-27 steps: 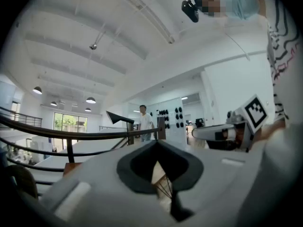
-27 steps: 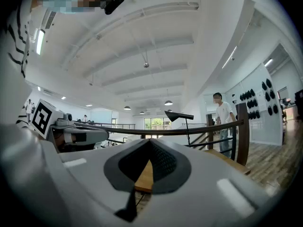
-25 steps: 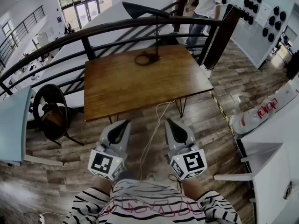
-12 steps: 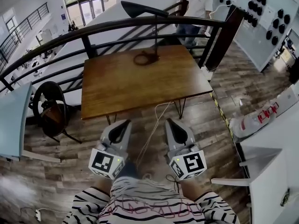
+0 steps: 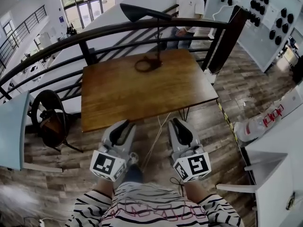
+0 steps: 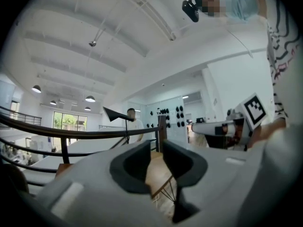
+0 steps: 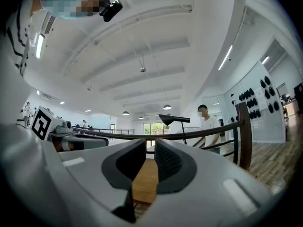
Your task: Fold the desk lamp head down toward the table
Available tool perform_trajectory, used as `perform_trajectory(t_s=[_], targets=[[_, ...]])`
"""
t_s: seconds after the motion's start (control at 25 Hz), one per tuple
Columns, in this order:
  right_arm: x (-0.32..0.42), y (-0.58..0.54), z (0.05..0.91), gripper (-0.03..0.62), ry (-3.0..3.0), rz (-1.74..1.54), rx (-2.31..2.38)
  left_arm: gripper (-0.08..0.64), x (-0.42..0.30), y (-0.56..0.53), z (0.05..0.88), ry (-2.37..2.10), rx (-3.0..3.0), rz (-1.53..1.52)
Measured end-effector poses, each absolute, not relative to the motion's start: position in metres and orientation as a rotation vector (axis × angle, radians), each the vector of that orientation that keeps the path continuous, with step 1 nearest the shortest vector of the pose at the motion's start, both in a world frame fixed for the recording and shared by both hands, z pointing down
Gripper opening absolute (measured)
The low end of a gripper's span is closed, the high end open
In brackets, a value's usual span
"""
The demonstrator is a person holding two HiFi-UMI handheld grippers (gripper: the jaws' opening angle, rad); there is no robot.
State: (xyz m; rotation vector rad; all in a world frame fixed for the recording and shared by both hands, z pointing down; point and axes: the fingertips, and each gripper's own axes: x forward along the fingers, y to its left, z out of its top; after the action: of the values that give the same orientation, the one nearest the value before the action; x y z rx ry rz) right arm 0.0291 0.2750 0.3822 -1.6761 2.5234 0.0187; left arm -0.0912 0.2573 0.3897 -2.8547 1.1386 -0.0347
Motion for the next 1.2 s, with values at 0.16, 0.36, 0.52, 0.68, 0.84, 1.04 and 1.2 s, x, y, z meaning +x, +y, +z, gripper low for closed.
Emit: perform_trajectory(t_s=[0.16, 0.36, 0.52, 0.68, 0.84, 1.04, 1.2], targets=[[0.027, 0.228, 0.382, 0.071, 2.514, 0.012, -1.711, 0.102, -0.093, 0.211, 0.388, 1.106, -2.871, -0.04], [0.017, 0.17, 0.376, 0.089, 2.509, 0.009, -1.741, 0.109, -0.102, 0.151, 0.383, 1.079, -2.892, -0.05], [0.015, 0.127, 0.366, 0.091, 2.49, 0.033, -1.773, 0.127, -0.103, 0.104, 0.375, 1.029, -2.893, -0.058], [0.014, 0.085, 0.355, 0.091, 2.451, 0.054, -1.822, 0.133, -0.109, 0.059, 0.364, 0.983, -2.889, -0.069], [0.009, 0.047, 0.342, 0.092, 2.403, 0.09, -1.864, 0.134, -0.121, 0.018, 0.349, 0.94, -2.871, -0.059], [0.007, 0.006, 0.327, 0.091, 2.333, 0.133, -1.917, 0.135, -0.137, -0.028, 0.331, 0.902, -2.851, -0.044], [0.007, -0.016, 0.322, 0.091, 2.305, 0.153, -1.943, 0.135, -0.144, -0.055, 0.321, 0.893, -2.827, -0.029]])
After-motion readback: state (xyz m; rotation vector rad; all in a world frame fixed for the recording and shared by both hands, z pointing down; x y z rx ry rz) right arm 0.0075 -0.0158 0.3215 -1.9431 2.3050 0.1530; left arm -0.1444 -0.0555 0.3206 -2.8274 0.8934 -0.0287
